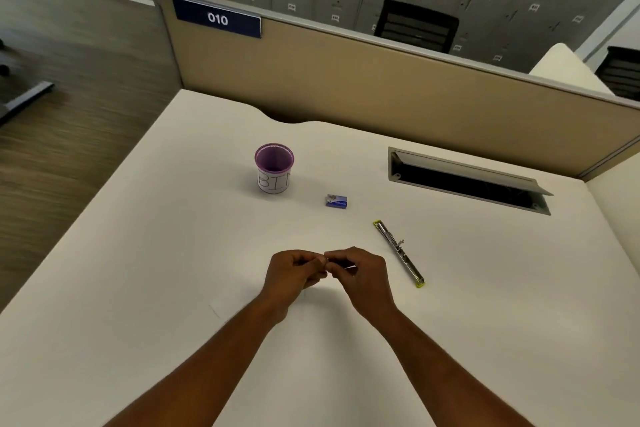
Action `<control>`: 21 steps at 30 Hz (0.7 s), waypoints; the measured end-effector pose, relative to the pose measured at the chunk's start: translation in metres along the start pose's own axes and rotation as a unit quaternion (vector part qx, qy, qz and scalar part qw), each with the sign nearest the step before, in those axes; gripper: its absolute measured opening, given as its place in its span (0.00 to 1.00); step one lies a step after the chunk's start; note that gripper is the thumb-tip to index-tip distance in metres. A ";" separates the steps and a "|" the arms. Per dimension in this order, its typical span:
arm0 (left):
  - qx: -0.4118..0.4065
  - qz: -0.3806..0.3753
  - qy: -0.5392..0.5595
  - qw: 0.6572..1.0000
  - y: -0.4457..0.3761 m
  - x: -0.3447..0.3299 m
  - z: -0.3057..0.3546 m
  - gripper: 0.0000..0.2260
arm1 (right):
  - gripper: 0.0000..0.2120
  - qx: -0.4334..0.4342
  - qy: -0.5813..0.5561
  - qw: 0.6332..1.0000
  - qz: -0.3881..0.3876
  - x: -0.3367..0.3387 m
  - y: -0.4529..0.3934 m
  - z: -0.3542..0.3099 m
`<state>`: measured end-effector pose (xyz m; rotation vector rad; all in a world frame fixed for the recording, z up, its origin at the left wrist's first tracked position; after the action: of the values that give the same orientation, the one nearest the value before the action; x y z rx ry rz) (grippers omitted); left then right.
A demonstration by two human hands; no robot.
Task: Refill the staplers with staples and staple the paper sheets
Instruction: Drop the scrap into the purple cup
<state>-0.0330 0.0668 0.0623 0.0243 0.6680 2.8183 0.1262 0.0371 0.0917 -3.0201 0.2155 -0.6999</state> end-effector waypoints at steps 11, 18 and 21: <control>-0.183 0.163 -0.531 0.811 -0.090 0.105 0.015 0.21 | 0.06 -0.039 -0.015 0.998 0.048 -0.022 -0.125 -0.026; -0.203 0.101 -0.622 0.749 -0.128 0.137 -0.012 0.29 | 0.05 0.007 0.073 0.997 0.031 -0.050 -0.200 -0.066; -0.214 0.113 -0.624 0.743 -0.126 0.139 -0.016 0.29 | 0.05 0.007 0.093 0.995 0.020 -0.069 -0.222 -0.074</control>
<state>-0.1397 0.2028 -0.0133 1.7713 -0.3323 2.2578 0.0610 0.2666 0.1421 -2.9271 0.2732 -0.9751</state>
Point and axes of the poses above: each hand's wrist, its own y-axis away from the middle knuckle, its own x-axis out of the back of the hand, z = x × y, the point moved 5 cm from there along -y, towards the middle knuckle, and after that the axes turned 7 degrees about -y, right-handed, at the moved point
